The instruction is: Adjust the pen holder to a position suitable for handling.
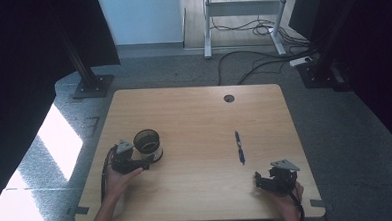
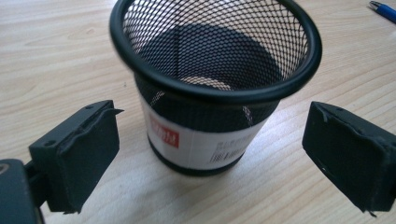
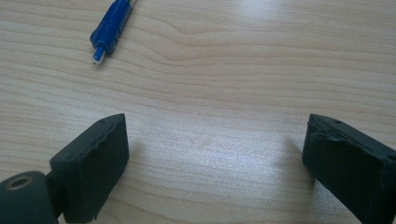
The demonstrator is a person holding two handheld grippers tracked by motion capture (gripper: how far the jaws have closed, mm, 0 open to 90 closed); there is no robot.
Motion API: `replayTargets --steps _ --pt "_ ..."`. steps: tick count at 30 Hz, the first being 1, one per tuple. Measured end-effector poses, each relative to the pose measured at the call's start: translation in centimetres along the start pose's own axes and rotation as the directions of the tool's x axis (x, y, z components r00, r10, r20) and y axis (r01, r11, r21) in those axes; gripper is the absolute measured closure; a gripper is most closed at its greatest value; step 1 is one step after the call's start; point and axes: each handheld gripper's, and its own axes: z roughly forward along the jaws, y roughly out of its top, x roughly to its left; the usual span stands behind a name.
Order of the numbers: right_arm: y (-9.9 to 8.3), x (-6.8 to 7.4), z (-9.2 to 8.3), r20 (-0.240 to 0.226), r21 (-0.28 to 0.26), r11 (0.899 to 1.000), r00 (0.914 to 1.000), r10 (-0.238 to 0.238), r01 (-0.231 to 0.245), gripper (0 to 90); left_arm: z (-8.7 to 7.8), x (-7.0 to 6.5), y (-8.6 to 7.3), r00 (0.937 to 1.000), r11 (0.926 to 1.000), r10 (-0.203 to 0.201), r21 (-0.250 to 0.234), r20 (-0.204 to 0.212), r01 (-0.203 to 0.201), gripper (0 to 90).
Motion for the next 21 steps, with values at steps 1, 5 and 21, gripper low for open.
replayTargets --steps 1,5,21 --pt "0.0 0.0 0.0 0.000 0.000 1.000 1.0000 0.000 0.000 6.4 0.1 0.0 0.1 1.0000 1.0000 0.000 0.000 -0.004 0.000 3.8" --pt "0.0 0.0 0.0 0.000 0.000 1.000 1.0000 0.000 0.000 6.4 0.8 -0.1 0.5 1.0000 0.9999 0.000 -0.013 -0.008 0.000 3.9" --pt "0.0 0.0 0.0 0.000 0.000 1.000 1.0000 0.000 0.000 6.5 3.2 -0.5 0.9 0.9986 0.9985 0.007 -0.054 -0.052 -0.010 9.0"
